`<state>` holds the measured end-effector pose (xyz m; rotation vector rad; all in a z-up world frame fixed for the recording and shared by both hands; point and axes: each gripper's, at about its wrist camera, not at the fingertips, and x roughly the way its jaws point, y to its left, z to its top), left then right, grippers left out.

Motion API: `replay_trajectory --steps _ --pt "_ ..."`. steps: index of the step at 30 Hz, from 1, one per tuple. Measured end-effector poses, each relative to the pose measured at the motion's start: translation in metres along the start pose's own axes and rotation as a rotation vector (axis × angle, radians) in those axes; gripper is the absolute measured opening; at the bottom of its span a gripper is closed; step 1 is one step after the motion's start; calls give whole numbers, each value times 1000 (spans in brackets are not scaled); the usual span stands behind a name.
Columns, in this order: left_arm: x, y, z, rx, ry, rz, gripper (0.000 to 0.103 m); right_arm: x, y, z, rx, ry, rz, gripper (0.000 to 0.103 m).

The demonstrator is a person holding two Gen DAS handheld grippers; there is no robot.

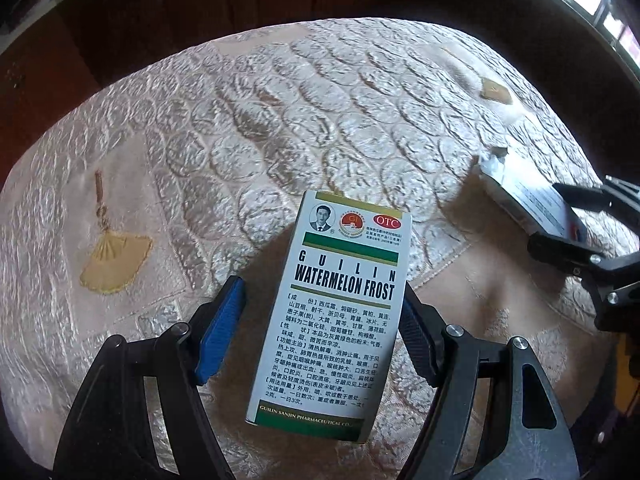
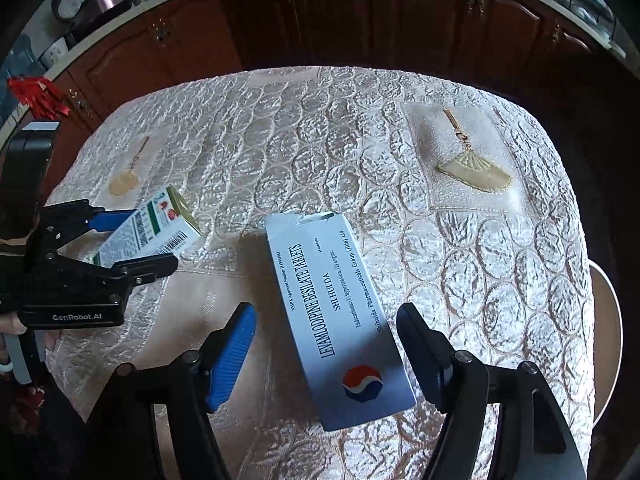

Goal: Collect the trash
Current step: 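Grasp the green Watermelon Frost box with the left tool while the right tool grasps the white tablet box, then carry both boxes over the white bucket and open both tools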

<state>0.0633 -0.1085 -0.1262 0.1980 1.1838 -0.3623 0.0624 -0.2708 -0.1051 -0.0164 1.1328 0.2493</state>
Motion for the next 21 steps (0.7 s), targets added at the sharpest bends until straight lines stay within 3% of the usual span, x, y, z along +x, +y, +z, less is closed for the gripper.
replay_trajectory --steps 6,7,8,9,10,21 --pt "-1 -1 -3 -2 12 20 73 12 -4 2 34 12 6 69" --pt "-1 -2 -3 0 12 24 72 14 -3 2 31 12 -4 65" --pt "-1 -2 -3 1 12 28 70 14 -2 1 28 9 -9 53" --pt "-1 -4 -3 0 11 31 66 13 -1 0 25 3 -8 53" --pt "-3 -6 -4 2 6 35 54 11 -1 -1 26 -5 0 53" --pt "-56 -50 9 57 -128 6 50 -38 -21 -10 74 -137 11 52"
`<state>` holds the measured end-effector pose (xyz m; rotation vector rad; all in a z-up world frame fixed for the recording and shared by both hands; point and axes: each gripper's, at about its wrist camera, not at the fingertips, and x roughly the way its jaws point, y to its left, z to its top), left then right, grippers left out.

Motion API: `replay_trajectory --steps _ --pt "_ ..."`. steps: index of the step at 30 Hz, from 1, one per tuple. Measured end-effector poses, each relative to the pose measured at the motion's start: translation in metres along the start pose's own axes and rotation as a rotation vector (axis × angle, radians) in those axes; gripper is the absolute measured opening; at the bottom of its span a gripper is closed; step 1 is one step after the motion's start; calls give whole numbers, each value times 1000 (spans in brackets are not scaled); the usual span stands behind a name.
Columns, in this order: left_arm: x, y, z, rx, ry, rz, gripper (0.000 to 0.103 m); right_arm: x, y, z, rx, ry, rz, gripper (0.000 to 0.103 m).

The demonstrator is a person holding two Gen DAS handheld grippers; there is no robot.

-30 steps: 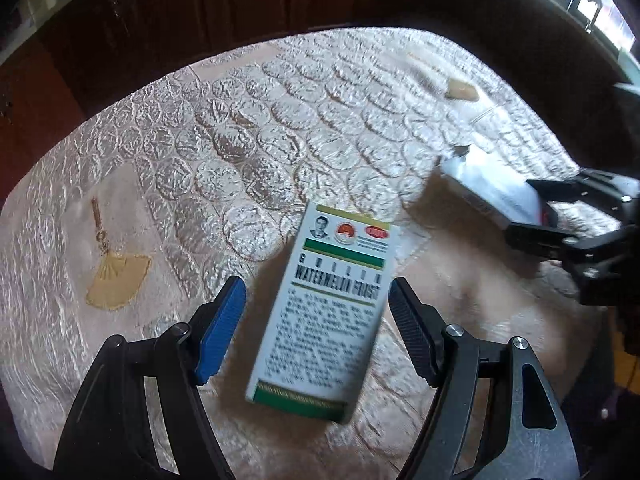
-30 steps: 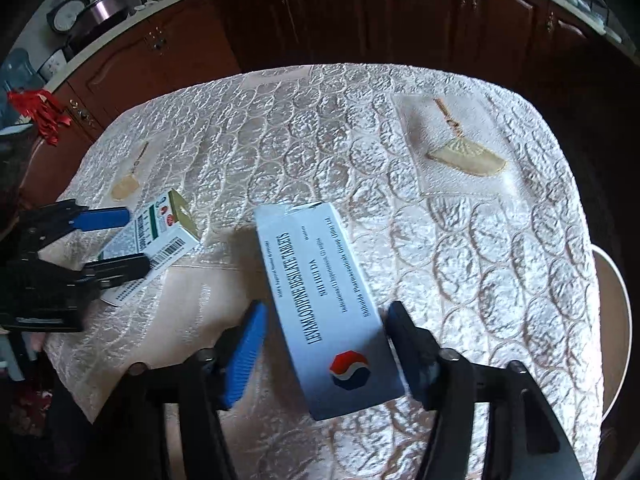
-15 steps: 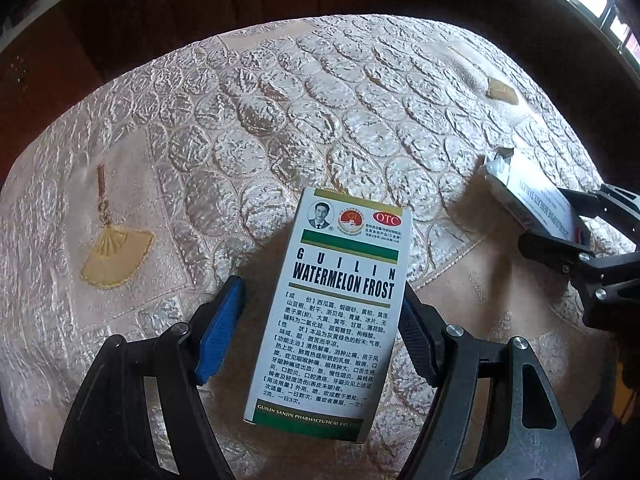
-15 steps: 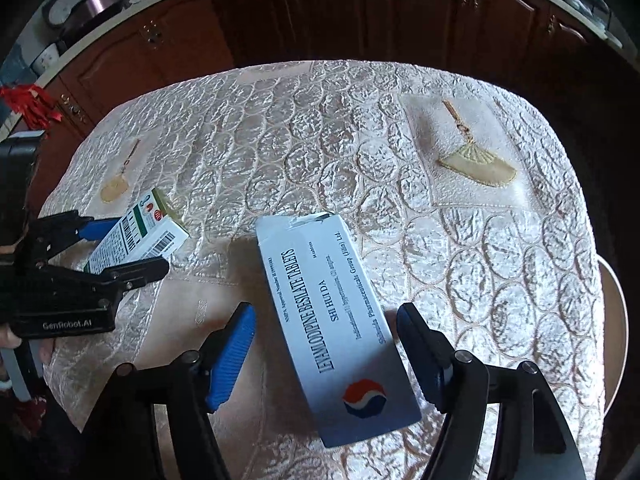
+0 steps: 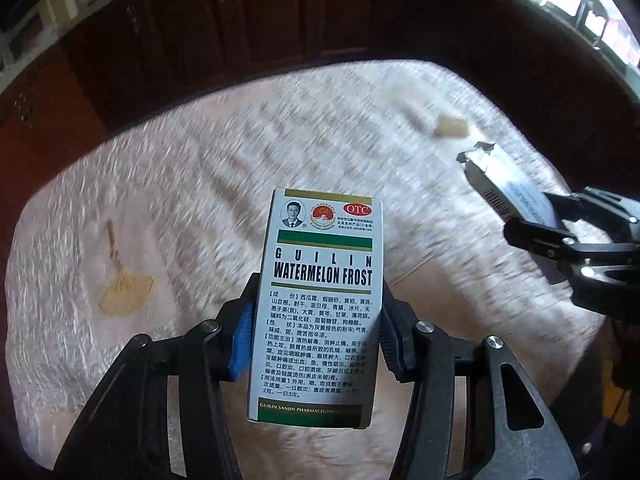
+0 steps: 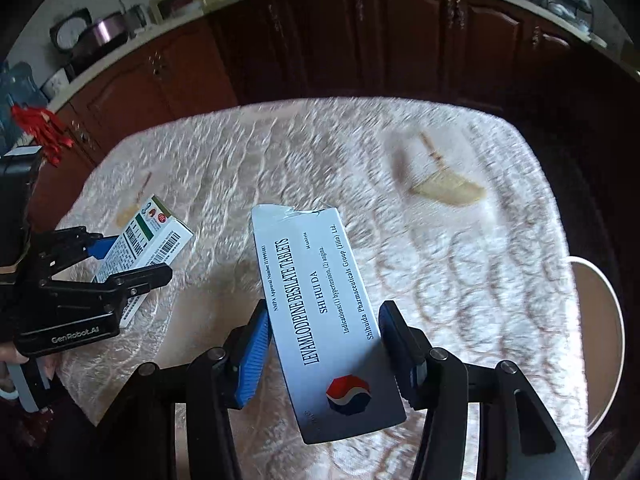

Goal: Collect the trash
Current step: 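Carry both boxes over the white bucket and open both tools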

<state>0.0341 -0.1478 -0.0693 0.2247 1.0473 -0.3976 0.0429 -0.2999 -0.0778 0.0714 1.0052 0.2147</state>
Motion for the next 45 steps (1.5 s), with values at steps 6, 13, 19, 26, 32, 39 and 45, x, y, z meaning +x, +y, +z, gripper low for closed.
replay_trajectory --steps 6,13,19,26,32,39,45 --pt "-10 -50 32 56 -42 -74 50 -36 -42 -4 94 -65 -40 52" --pt "-1 -114 65 126 -49 -157 50 -72 -109 -11 212 -111 -115 52" --pt "12 -171 82 184 -44 -203 50 -93 -162 -27 316 -129 -170 52" --pt "33 -225 103 242 -27 -245 50 -103 -216 -48 443 -129 -235 52" --pt "58 -259 118 260 4 -283 50 -97 -259 -68 552 -102 -260 52" --pt "87 -282 130 235 62 -346 50 -74 -297 -85 639 -28 -279 52" --pt "111 -301 135 218 103 -372 50 -58 -319 -95 688 9 -266 52"
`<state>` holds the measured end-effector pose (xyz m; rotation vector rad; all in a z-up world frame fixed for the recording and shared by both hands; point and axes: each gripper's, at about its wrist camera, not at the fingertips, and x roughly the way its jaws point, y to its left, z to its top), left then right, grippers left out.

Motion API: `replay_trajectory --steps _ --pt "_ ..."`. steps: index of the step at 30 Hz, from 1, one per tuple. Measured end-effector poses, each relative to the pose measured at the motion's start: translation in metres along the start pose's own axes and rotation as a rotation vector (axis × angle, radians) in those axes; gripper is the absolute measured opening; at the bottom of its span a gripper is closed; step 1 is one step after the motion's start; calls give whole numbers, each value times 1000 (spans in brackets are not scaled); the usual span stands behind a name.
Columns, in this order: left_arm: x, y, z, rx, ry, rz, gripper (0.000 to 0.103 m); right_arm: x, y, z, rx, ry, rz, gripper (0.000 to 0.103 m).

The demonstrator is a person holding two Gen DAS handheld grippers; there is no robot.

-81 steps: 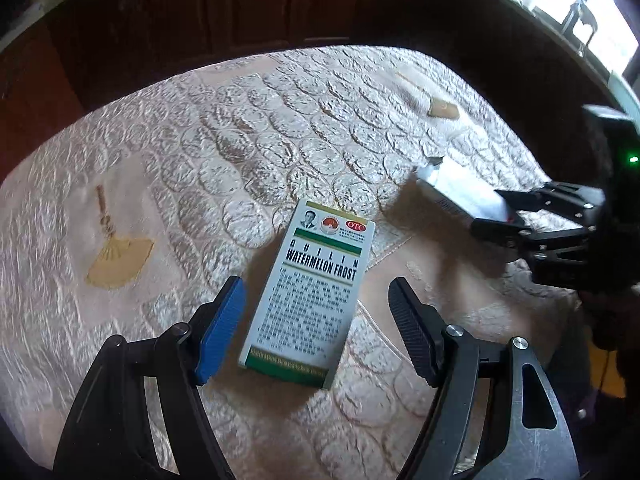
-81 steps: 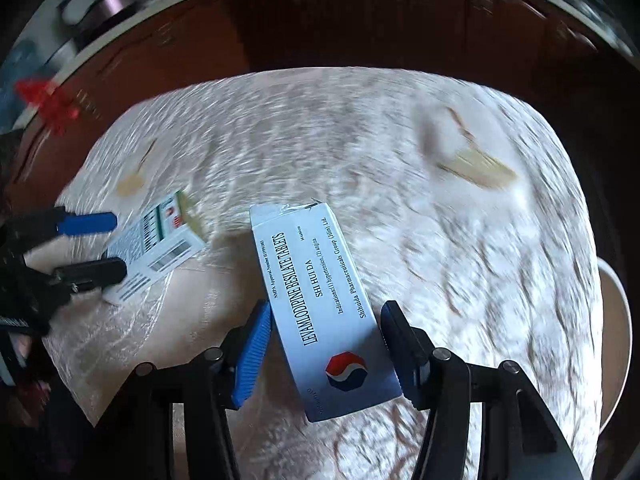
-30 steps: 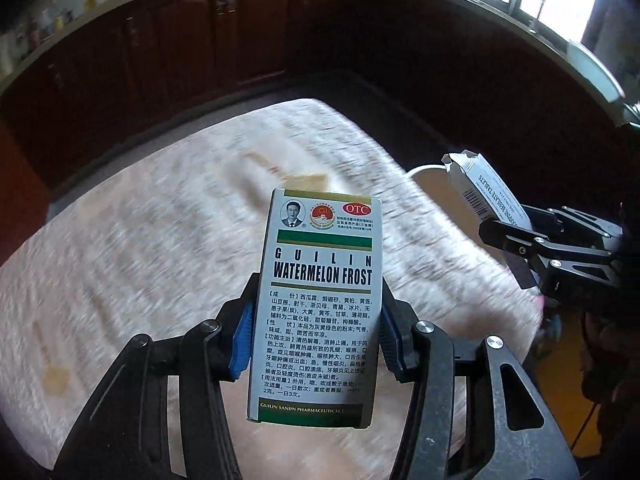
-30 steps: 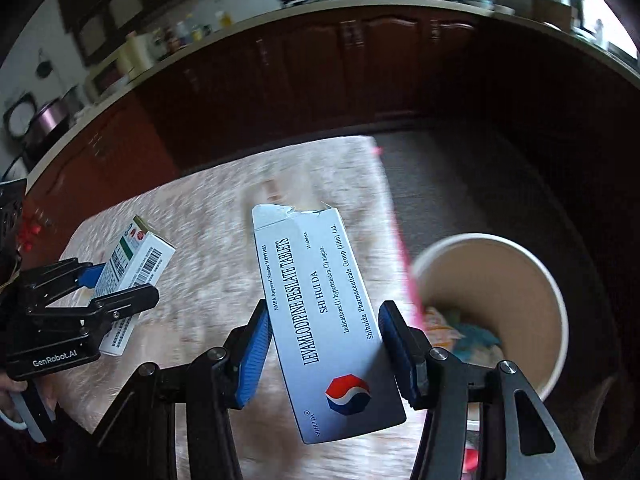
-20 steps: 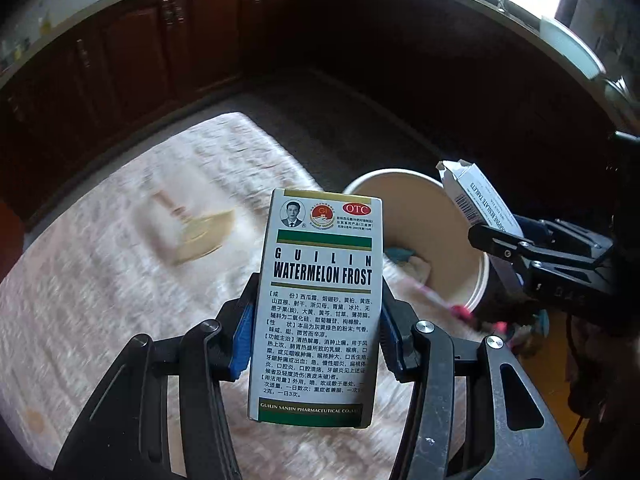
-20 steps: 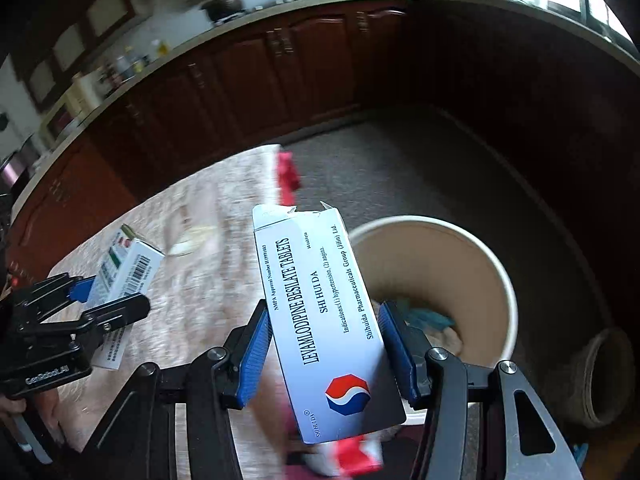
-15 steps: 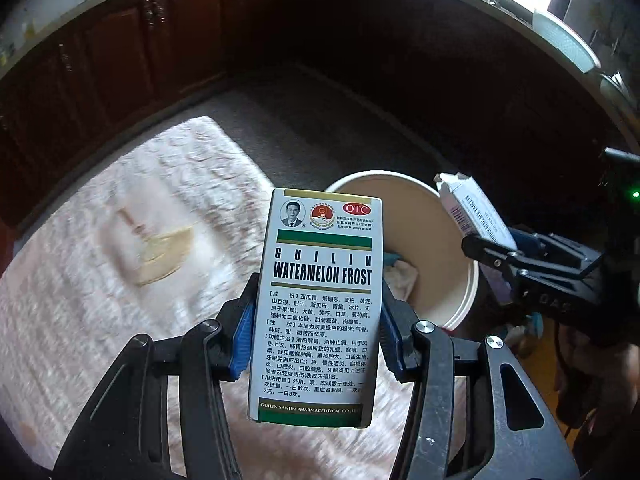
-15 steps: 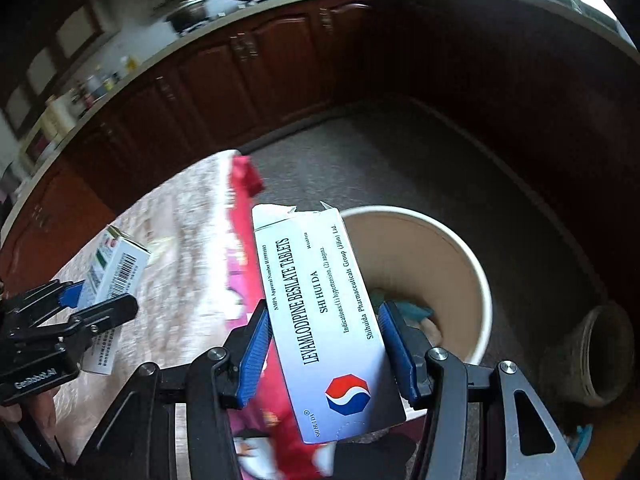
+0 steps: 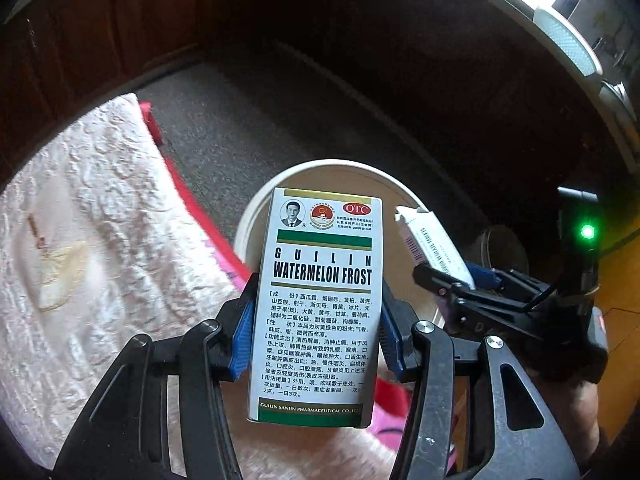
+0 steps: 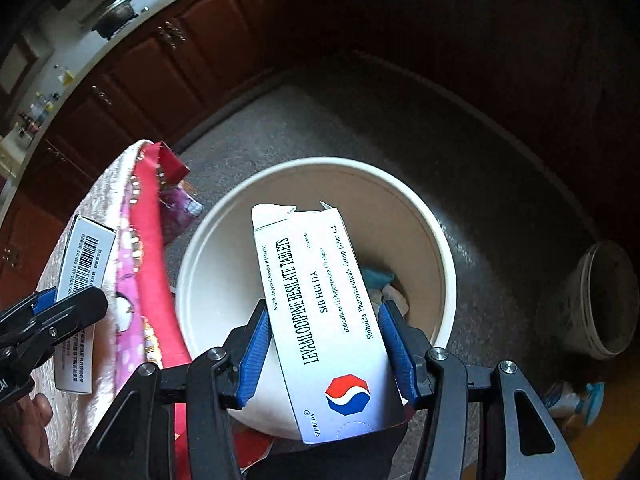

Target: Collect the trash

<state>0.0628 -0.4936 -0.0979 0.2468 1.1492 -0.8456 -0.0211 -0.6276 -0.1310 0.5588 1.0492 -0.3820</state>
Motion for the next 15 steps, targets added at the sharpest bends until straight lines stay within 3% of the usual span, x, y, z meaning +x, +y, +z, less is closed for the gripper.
replay_trajectory --steps 3,5,7,15 --pt "8 1 4 -12 10 -17 52 9 -5 3 24 15 5 61" --pt "11 2 5 -17 15 -26 65 10 -9 3 41 13 1 67" --pt "13 1 6 -16 8 -31 69 10 -14 0 57 13 6 67" --pt "-2 0 -10 -9 -21 12 70 3 -20 -11 95 -4 -1 67"
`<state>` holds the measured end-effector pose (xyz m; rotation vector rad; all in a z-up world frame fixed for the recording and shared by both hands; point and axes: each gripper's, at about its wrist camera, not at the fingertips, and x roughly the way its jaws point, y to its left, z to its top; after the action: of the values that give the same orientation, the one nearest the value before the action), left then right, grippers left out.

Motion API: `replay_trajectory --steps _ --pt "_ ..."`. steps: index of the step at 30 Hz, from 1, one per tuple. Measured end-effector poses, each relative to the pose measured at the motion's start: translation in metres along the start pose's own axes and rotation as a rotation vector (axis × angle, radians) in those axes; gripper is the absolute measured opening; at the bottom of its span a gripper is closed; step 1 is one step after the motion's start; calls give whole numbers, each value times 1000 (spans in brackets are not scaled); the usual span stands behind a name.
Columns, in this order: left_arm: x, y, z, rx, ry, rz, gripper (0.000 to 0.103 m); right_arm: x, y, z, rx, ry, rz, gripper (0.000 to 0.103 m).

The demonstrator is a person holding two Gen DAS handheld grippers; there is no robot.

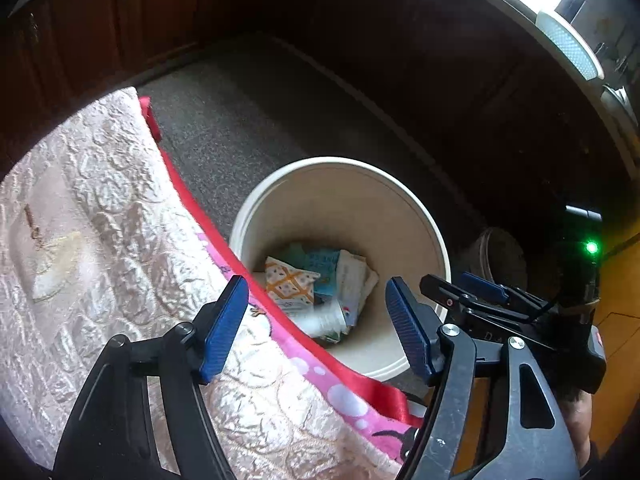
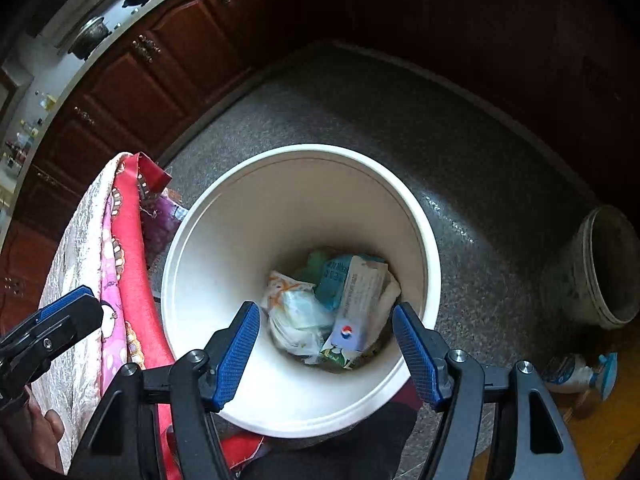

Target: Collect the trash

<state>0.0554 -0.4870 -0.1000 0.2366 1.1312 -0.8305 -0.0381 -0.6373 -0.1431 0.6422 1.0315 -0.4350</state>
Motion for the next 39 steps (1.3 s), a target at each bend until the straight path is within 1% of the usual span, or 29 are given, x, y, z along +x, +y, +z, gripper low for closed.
replay_trajectory --steps 2,3,5,9,10,12,20,26,29,34,39 --pt "-9 1 -4 4 -25 14 70 -4 4 -3 -5 -16 -5 67" --pt "-10 -1 2 4 -37 20 70 -7 5 -4 -7 -26 -7 67" --pt "-19 -4 -4 7 -66 41 70 -16 12 -7 -17 -55 -15 67" --pt "-43 -9 -10 14 -136 84 70 -46 27 -13 -66 -133 -41 67" --pt "-52 -9 -13 13 -159 96 70 -52 30 -14 -73 -150 -43 68" --pt "-66 -8 -17 8 -193 110 70 -68 39 -18 -88 -194 -46 76" --pt "-128 -2 -39 -2 -321 129 70 -130 78 -34 -148 -361 -48 77" --pt "-169 -2 -58 3 -425 153 70 -170 103 -51 -192 -459 -78 79" --pt "-186 -1 -66 -3 -472 164 70 -186 112 -57 -203 -501 -72 81" --pt "-210 3 -76 -21 -535 183 70 -210 126 -69 -236 -563 -68 82" --pt "-221 3 -82 -28 -565 202 70 -222 136 -80 -261 -604 -66 84"
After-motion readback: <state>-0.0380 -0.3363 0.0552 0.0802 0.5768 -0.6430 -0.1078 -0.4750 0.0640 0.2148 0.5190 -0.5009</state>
